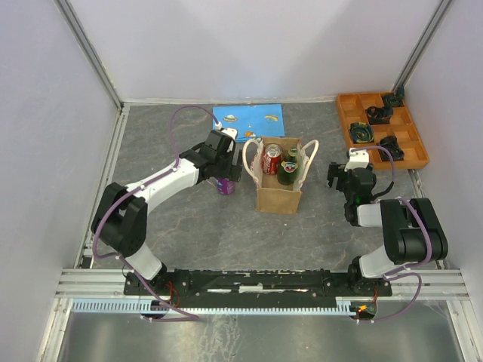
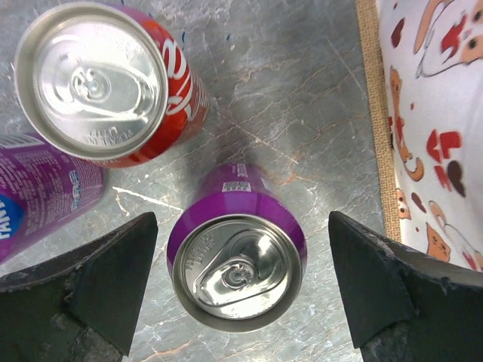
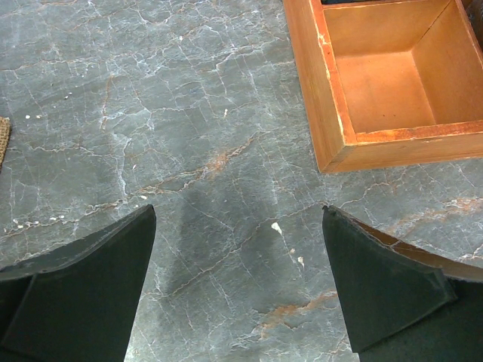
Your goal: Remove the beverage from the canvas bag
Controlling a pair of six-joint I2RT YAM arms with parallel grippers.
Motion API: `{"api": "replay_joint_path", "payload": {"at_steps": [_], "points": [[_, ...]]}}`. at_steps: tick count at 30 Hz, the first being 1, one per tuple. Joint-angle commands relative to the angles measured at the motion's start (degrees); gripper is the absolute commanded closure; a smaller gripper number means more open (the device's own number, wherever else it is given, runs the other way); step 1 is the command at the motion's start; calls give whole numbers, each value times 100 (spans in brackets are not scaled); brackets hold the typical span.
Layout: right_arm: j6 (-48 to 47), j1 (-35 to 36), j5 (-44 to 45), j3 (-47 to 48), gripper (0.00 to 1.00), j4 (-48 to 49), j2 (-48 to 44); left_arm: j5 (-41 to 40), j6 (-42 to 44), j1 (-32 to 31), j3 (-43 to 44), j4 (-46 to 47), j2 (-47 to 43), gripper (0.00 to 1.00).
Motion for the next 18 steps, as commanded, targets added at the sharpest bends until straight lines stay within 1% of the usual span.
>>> {"api": "replay_joint_path", "payload": {"at_steps": [1, 7, 12, 14, 18], "points": [[-27, -19, -44, 135, 1, 237, -23, -150, -274, -46, 395, 24, -76, 1], [-29, -16, -44, 134, 1, 237, -24, -349, -205, -47, 794, -232, -378, 1], [-31, -14, -44, 135, 1, 237, -22, -656, 135, -57, 1485, -411, -834, 0], [-32, -14, -44, 140, 1, 237, -21, -597, 294, -65, 1698, -302, -1073, 0], [-29, -14, -44, 142, 1, 237, -17, -207, 586, -143, 1751, 275, -1482, 5]]}}
